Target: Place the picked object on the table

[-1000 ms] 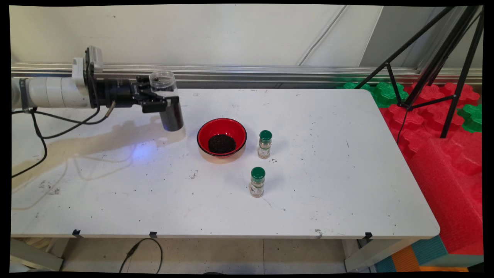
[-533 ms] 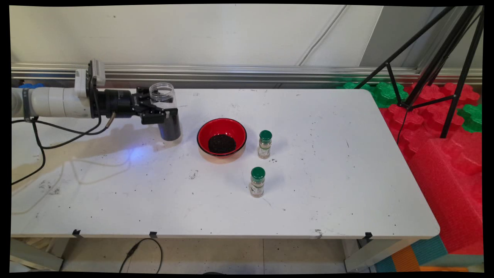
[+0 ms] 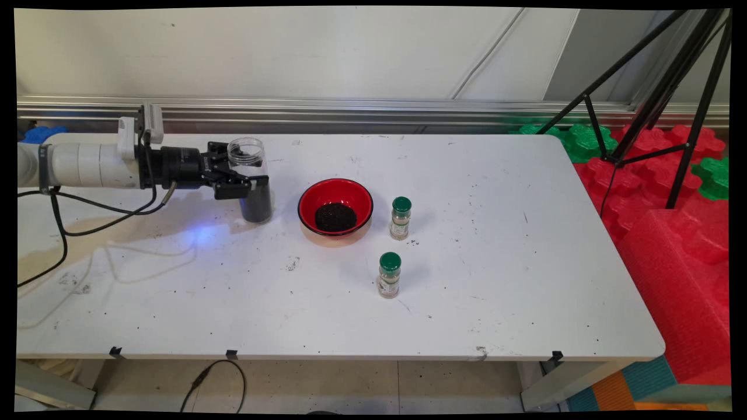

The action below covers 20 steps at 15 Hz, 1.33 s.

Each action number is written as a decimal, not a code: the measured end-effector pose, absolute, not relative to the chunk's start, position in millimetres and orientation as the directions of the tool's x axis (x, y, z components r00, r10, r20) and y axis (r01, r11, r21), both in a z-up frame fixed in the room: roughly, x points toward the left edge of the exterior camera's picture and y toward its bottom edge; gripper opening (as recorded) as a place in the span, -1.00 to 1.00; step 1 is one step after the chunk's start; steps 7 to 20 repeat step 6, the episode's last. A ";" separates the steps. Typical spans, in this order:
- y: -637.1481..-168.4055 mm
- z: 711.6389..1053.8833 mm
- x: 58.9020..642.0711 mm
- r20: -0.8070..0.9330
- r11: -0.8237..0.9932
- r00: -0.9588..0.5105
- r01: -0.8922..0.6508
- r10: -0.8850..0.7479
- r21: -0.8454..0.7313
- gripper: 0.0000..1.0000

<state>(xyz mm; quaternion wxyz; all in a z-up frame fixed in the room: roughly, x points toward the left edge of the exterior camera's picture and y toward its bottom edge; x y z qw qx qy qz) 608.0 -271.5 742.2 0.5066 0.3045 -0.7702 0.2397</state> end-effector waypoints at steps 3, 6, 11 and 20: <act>-270.8 737.8 608.1 0.924 0.700 -0.308 -0.711 -0.226 -0.065 -1.00; -270.6 734.6 608.5 0.923 0.701 -0.313 -0.710 -0.225 -0.070 1.00; -270.6 734.6 608.5 0.923 0.701 -0.313 -0.710 -0.225 -0.070 1.00; -270.6 734.6 608.5 0.923 0.701 -0.313 -0.710 -0.225 -0.070 1.00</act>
